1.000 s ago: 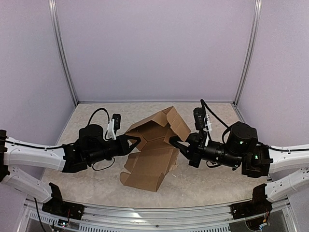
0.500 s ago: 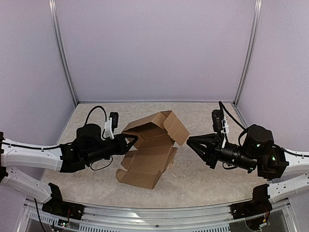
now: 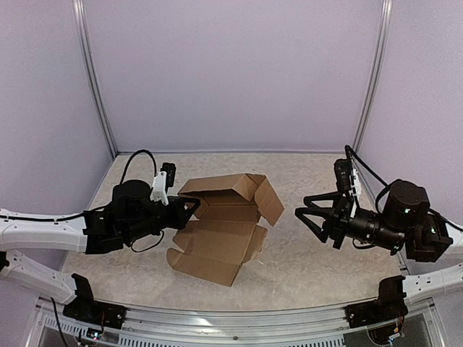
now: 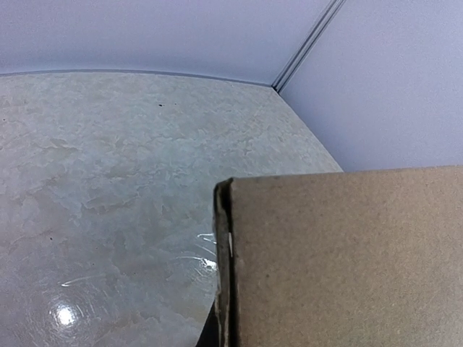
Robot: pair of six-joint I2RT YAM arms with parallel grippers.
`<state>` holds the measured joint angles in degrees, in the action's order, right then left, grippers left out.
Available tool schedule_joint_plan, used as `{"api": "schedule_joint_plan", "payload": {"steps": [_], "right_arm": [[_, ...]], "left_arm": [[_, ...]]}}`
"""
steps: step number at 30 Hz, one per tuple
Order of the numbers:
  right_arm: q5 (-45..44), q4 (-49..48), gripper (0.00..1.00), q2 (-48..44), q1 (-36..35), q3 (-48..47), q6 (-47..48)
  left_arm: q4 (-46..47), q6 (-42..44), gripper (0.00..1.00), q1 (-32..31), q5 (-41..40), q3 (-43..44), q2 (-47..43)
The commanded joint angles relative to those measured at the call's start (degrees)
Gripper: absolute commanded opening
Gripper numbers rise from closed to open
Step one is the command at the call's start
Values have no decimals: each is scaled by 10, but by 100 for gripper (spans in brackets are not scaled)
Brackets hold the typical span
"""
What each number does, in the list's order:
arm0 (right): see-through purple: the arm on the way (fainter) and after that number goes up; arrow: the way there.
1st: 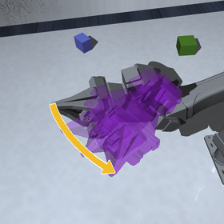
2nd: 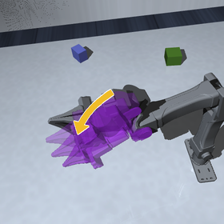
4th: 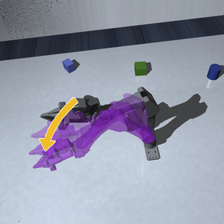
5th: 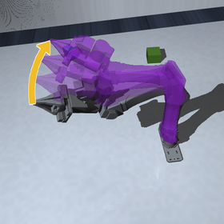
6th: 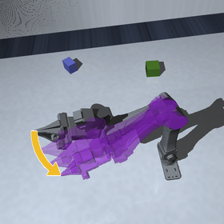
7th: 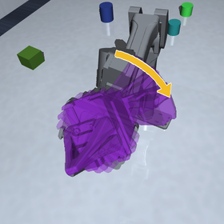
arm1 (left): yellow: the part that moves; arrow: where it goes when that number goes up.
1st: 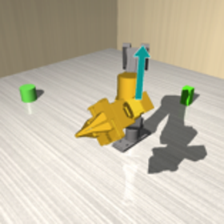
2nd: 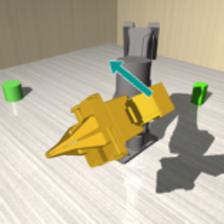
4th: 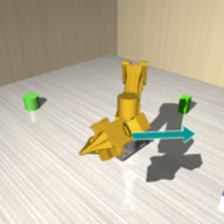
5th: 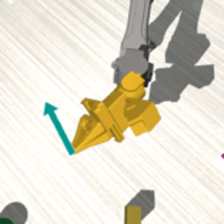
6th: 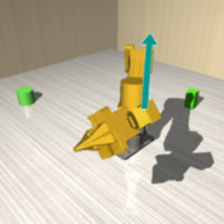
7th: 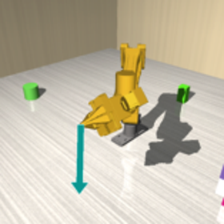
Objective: Fold the paper box
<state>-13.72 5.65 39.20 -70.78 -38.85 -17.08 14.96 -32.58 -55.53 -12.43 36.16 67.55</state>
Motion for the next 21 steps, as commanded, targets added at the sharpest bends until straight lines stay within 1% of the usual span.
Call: {"api": "schedule_joint_plan", "payload": {"steps": [1, 6, 13, 16, 18, 20, 21], "right_arm": [[50, 24, 49, 9, -6, -41, 31], [91, 35, 53, 36, -6, -72, 44], [131, 52, 54, 86, -6, -104, 50], [136, 58, 53, 106, -6, -113, 50], [135, 57, 52, 115, -6, -114, 50], [135, 52, 48, 124, -6, -115, 50], [151, 50, 45, 129, -6, -115, 50]], "left_arm": [[-29, 35, 0, 0, -9, 19, -6], [-38, 49, 0, 0, -3, 22, -9], [-39, 64, 0, -1, 27, 24, -5], [-39, 65, 0, -1, 33, 24, -6], [-40, 66, 0, -1, 38, 24, -6], [-40, 67, 0, -1, 41, 24, -4], [-40, 67, 0, -2, 42, 24, -4]]}}
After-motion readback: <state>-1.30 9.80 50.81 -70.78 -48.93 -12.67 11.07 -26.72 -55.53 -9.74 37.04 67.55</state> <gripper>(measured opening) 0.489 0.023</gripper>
